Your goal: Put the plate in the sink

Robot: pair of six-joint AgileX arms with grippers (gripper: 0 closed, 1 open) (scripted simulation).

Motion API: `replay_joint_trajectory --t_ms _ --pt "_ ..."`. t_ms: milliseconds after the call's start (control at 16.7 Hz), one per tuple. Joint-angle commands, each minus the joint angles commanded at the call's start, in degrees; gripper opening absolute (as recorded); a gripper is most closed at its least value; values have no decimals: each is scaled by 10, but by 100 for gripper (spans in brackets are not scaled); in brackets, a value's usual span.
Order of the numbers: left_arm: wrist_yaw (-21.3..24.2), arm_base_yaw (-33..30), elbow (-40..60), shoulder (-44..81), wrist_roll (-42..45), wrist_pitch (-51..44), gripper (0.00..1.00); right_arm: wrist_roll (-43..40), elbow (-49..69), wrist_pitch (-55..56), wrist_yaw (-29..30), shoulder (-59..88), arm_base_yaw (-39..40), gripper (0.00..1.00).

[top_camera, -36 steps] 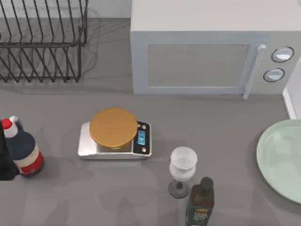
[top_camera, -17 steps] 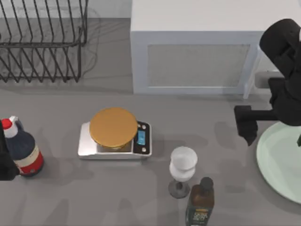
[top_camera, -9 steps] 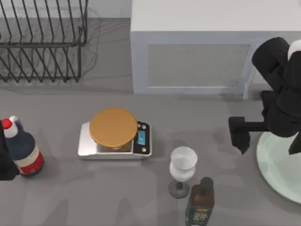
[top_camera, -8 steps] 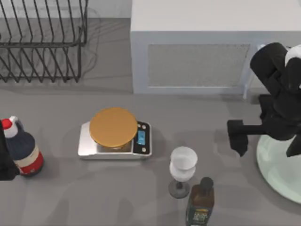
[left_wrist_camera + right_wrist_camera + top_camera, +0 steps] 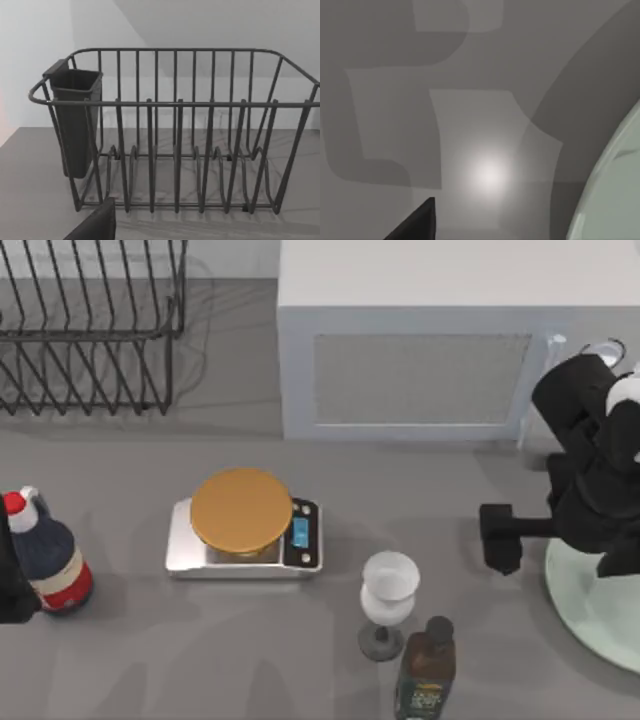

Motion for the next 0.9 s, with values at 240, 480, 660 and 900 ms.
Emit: replay_joint_trajectory --t_ms 240,480,660,900 --pt "0 0 0 0 0 0 100 0 0 0 0 0 0 77" --pt "0 0 0 0 0 0 100 0 0 0 0 0 0 47" --pt "0 0 0 0 0 0 100 0 0 0 0 0 0 25" --pt "0 0 0 0 0 0 100 0 0 0 0 0 0 0"
